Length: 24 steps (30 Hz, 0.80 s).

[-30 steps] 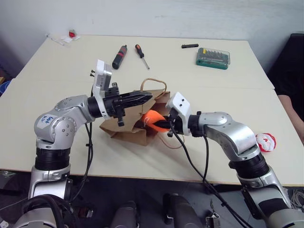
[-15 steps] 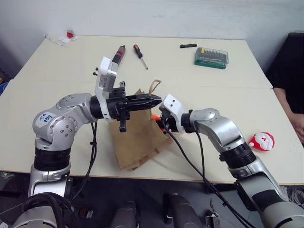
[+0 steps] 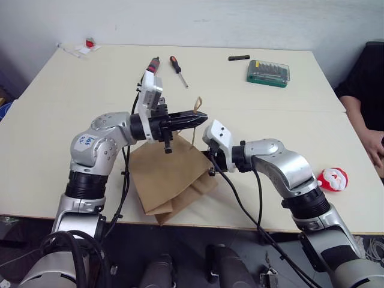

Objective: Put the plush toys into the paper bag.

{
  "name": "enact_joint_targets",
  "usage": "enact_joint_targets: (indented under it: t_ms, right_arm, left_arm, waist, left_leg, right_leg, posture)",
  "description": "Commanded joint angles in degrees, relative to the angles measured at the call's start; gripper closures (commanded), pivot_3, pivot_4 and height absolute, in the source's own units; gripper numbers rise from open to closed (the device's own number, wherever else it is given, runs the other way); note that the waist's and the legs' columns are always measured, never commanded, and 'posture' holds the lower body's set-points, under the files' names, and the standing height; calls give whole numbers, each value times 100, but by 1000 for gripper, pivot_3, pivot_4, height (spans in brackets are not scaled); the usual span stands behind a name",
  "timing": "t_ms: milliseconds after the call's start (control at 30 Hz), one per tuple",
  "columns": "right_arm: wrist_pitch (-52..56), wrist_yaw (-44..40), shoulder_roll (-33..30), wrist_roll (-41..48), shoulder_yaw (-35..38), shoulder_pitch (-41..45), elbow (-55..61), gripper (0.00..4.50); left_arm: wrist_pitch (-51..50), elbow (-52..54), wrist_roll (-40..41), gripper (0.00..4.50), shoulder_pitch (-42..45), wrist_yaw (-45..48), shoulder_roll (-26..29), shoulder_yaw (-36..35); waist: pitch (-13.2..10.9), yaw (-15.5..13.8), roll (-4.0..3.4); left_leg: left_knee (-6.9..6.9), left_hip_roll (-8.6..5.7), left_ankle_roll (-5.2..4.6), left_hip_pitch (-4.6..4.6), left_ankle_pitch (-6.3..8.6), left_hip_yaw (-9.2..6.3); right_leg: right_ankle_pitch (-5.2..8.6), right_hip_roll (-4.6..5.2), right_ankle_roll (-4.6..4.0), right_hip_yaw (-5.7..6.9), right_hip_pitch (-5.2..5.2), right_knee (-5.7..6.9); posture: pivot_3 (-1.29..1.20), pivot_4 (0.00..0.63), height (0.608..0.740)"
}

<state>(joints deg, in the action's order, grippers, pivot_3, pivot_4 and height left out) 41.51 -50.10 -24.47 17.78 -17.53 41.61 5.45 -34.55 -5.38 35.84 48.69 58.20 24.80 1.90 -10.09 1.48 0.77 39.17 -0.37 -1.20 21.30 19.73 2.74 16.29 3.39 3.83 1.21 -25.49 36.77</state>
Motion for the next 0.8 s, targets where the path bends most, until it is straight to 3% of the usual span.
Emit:
enact_joint_targets:
  t_ms: [33, 233, 433, 633, 800]
  right_arm:
    - [-452, 162, 67, -150, 127, -59, 194, 4493]
    - [-495, -411, 80, 230, 73, -169, 378, 4493]
    - [-741, 173, 713, -251, -10, -53, -684, 4493]
    - [-1097, 941, 878, -754, 182, -221, -1012, 2357]
    - [-715, 1091, 556, -380, 805, -868, 388, 616]
  left_arm:
    - [350, -305, -199, 4500, 409, 276, -184, 145]
    - [726, -964, -482, 4500, 1010, 727, -531, 353]
    - [402, -529, -327, 4500, 929, 838, -463, 227]
    - [84, -46, -252, 4500, 501, 731, -107, 9]
    - [-413, 360, 77, 4500, 165, 405, 212, -506]
  waist:
    - [0, 7, 0]
    - [-1, 9, 1]
    - [-1, 34, 0]
    - [-1, 17, 0]
    - [-1, -5, 0]
  left_leg:
    - [0, 0, 1, 0, 0, 0]
    - [1, 0, 0, 0, 0, 3]
    - [1, 3, 4, -5, -2, 4]
    - [1, 2, 3, -1, -2, 2]
    - [0, 2, 2, 3, -1, -1]
  right_leg:
    - [0, -1, 0, 0, 0, 1]
    - [0, -4, 1, -1, 0, 0]
    - [0, -6, 0, -6, -1, 11]
    - [0, -1, 0, -6, -3, 8]
    - [0, 1, 1, -5, -3, 4]
  posture:
    - [0, 150, 740]
    - [0, 150, 740]
    - [0, 150, 740]
    - [0, 150, 740]
    - [0, 150, 740]
